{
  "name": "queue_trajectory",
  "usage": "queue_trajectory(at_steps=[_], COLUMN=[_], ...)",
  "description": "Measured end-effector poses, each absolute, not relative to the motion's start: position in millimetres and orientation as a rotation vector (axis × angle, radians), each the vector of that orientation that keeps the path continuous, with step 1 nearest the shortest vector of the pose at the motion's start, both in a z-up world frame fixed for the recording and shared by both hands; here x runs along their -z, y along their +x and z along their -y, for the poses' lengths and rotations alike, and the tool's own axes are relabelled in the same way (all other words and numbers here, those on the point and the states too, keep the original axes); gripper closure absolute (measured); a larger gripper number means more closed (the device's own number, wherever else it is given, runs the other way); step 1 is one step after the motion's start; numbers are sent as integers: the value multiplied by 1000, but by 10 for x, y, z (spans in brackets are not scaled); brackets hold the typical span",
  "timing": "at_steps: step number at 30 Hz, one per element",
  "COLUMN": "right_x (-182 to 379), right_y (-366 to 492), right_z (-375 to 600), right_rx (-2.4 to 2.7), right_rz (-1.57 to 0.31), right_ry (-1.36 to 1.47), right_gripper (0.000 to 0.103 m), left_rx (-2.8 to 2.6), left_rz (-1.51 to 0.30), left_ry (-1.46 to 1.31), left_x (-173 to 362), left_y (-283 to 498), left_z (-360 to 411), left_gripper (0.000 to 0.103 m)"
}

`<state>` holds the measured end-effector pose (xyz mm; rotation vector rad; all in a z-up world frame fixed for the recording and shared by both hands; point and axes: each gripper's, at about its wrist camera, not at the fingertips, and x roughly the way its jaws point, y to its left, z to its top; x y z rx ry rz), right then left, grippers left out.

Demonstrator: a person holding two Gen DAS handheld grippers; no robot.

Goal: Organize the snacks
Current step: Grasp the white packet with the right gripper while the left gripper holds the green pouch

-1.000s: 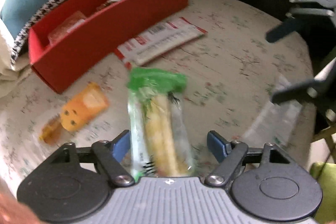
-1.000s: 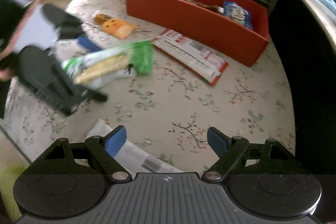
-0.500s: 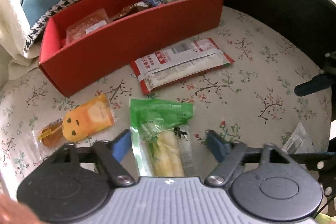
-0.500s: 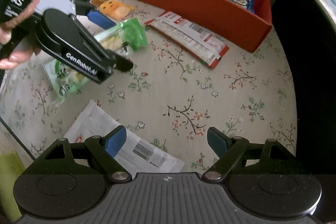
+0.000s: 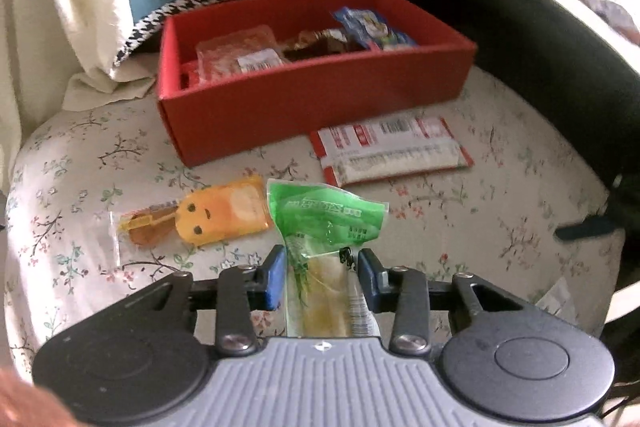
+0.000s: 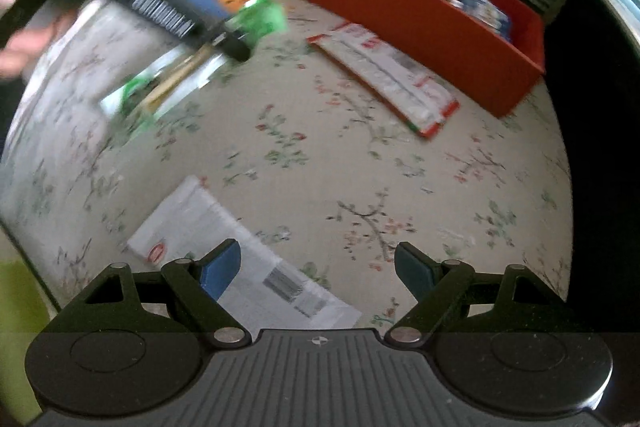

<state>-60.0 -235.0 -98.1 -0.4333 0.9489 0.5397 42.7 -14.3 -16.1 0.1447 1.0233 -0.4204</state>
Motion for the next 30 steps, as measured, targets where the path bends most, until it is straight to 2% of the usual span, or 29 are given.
queue_trajectory(at_steps=[6, 12, 14, 19, 22, 24, 27, 30], right_x=[908, 1111, 1163, 1151, 1090, 999, 955, 973], right_y=[-667, -587, -509, -486, -361, -202, -13, -59], right_z=[2230, 1931, 1918, 1921, 1932, 2013, 2178, 2174], right_rx=[-735, -864, -876, -861, -777, -680, -575, -543], right_rz=[-984, -1066, -1088, -1104, -1147, -1162, -1162, -1117], right_ry=[-484, -770, -785, -779, -648, -514, -354, -328], right_gripper=[14, 13, 6, 9, 17, 42, 45, 42], left_rx=[453, 474, 475, 483, 496, 505, 517, 499], left_rz=[-1024, -1051, -1056, -1058, -1059, -1066, -1101, -1136], left_ry=[80, 16, 11, -6, -12, 6, 5, -19], left_x=[93, 96, 97, 93, 81, 93, 153, 221], left_y=[453, 476, 477, 499, 507, 504, 504, 509], left_z=[56, -61, -82, -137, -119, -85, -68, -75], left_gripper=[71, 71, 71, 71, 71, 71, 71, 67])
